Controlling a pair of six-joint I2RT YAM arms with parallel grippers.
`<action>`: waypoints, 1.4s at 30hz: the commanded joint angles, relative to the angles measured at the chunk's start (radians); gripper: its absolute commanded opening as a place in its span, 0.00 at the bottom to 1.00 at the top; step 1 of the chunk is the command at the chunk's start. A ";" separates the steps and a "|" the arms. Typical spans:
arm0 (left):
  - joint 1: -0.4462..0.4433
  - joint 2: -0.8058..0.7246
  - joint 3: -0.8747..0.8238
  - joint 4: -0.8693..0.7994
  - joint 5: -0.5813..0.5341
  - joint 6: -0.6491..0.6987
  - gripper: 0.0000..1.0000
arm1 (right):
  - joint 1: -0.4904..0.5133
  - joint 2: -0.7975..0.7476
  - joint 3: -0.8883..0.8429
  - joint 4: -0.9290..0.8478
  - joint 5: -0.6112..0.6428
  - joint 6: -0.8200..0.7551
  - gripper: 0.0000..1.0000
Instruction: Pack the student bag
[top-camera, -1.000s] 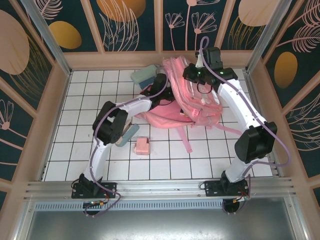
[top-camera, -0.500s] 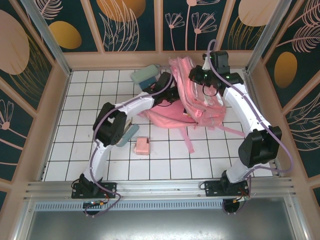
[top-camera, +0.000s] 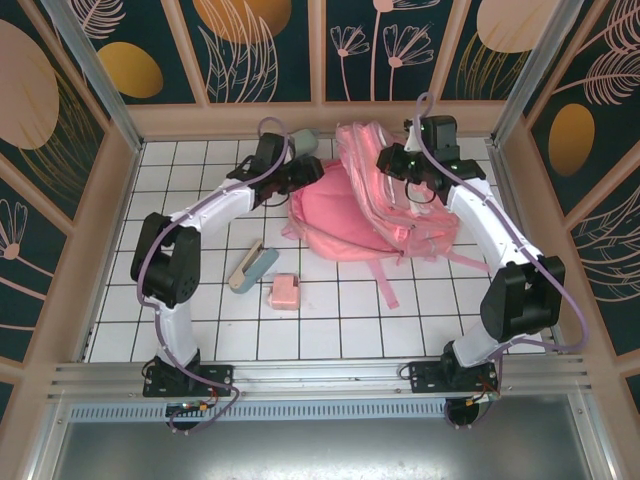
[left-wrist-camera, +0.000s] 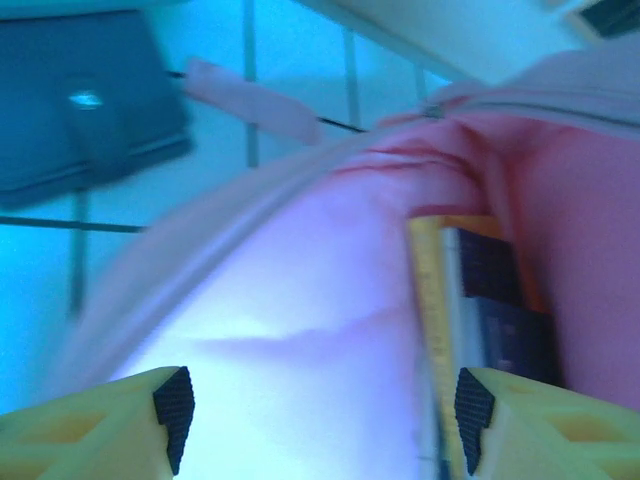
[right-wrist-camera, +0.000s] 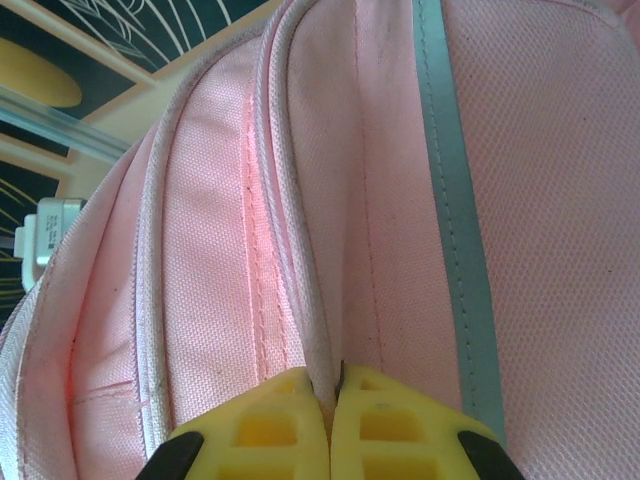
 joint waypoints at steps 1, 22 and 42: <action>0.030 -0.025 -0.029 -0.047 -0.044 0.068 0.68 | -0.020 -0.018 -0.051 0.032 0.022 -0.025 0.00; 0.160 0.509 0.621 -0.148 -0.021 0.180 0.43 | 0.024 -0.026 -0.076 0.043 0.009 0.012 0.00; 0.225 0.694 0.774 -0.179 -0.029 0.151 0.45 | 0.053 -0.017 -0.061 0.008 0.026 0.006 0.00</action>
